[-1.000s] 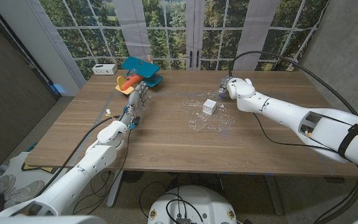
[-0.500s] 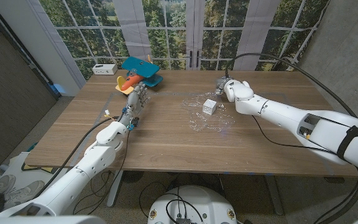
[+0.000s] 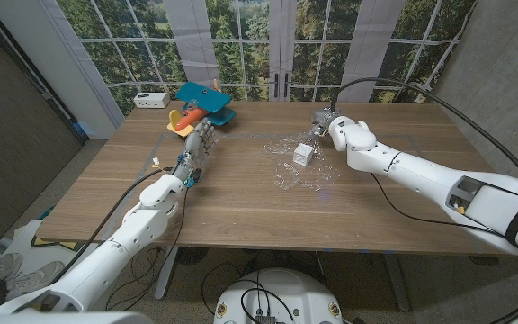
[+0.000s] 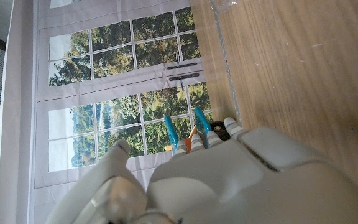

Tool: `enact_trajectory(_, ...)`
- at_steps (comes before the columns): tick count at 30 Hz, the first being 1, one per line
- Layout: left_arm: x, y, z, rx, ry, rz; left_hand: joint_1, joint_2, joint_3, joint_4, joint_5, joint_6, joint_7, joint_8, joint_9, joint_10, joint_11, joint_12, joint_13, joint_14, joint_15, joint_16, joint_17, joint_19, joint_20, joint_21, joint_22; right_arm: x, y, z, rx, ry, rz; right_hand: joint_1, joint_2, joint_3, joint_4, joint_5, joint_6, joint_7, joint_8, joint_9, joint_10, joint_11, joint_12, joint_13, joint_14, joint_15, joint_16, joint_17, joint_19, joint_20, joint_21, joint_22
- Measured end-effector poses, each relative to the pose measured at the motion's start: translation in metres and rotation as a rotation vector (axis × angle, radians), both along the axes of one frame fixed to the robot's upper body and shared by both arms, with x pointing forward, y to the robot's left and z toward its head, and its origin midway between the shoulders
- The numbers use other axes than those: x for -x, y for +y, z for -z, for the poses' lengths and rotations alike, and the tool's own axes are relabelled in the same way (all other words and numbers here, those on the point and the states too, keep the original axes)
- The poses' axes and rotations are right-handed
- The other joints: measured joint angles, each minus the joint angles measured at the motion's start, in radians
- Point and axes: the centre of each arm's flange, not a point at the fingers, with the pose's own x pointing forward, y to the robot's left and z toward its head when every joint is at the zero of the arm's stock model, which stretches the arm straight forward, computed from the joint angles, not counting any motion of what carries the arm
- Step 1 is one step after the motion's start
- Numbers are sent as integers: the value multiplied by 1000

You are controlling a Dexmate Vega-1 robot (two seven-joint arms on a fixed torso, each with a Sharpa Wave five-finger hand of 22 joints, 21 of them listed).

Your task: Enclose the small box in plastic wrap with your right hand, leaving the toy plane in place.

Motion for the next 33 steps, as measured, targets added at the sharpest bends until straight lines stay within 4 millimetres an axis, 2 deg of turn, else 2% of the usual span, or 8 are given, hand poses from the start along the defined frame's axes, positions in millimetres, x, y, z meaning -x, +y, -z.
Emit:
enact_trajectory(1, 0, 0, 0, 0, 0, 0, 0, 0, 0, 0, 0, 0, 0, 0, 0, 0, 0, 0, 0, 0, 0, 0, 0, 0, 0, 0, 0, -1, -10, 5, -2, 6, 17, 0, 0, 0, 0, 0, 2, 2, 4, 0, 0, 0, 0, 0, 0, 0, 0, 0, 0, 0, 1, 0)
enact_trajectory(2, -1, -1, -1, 1, 0, 0, 0, 0, 0, 0, 0, 0, 0, 0, 0, 0, 0, 0, 0, 0, 0, 0, 0, 0, 0, 0, 0, 8, -2, 1, -2, -11, -10, 0, 0, 0, 0, 0, 4, 4, 4, 0, 1, 1, 0, 0, 0, 0, 0, 0, 0, 0, 5, 0)
enact_trajectory(5, -3, -3, -2, -4, -1, 10, 0, 0, 0, 0, 0, 0, 0, 0, 0, 0, 0, 0, 0, 0, 0, 0, 0, 0, 0, 0, 0, 11, -3, 1, 2, -17, -7, 8, -2, 0, 0, 0, 5, 5, 8, 2, 4, 4, 0, 0, 0, 0, 0, 0, 0, 0, 6, 0)
enact_trajectory(13, -8, -10, -6, -17, -4, 32, 0, 0, 0, 0, 0, 0, 0, 0, 0, 0, 0, 0, 0, 0, 0, 0, 0, 0, 0, 0, 0, 37, -3, 7, 10, -40, -42, 11, 0, 0, 0, 0, 5, 5, 15, 6, 12, 2, 7, 5, 0, 0, 0, -5, 0, 0, 5, 0)
enact_trajectory(15, -10, -10, -7, -17, -4, 32, 0, 0, 0, 0, 0, 0, 0, 0, 0, 0, 0, 0, 0, 0, 0, 0, 0, 0, 0, 0, 0, 38, -3, 6, 16, -42, -38, 11, 0, 0, 0, 0, 5, 5, 15, 8, 12, 2, 7, 5, 0, 0, 0, -3, 0, 0, 5, 0)
enact_trajectory(17, -10, -12, -7, -22, -5, 39, 0, 0, 0, 0, 0, 0, 0, 0, 0, 0, 0, 0, 0, 0, 0, 0, 0, 0, 0, 0, 0, 47, -2, 8, 14, -49, -54, 11, 0, 0, 0, 0, 5, 6, 19, 9, 12, 2, 7, 5, 0, 0, 0, -3, 0, 0, 5, 0)
enact_trajectory(33, -16, -17, -11, -32, -6, 58, 0, 0, 0, 0, 0, 0, 0, 0, 0, 0, 0, 0, 0, 0, 0, 0, 0, 0, 0, -4, 0, 82, 8, 11, 30, -91, -109, 17, -7, 5, 5, -6, 18, 18, 34, 20, 31, 13, 15, 9, 9, -2, -9, -9, 0, 0, 5, 0)
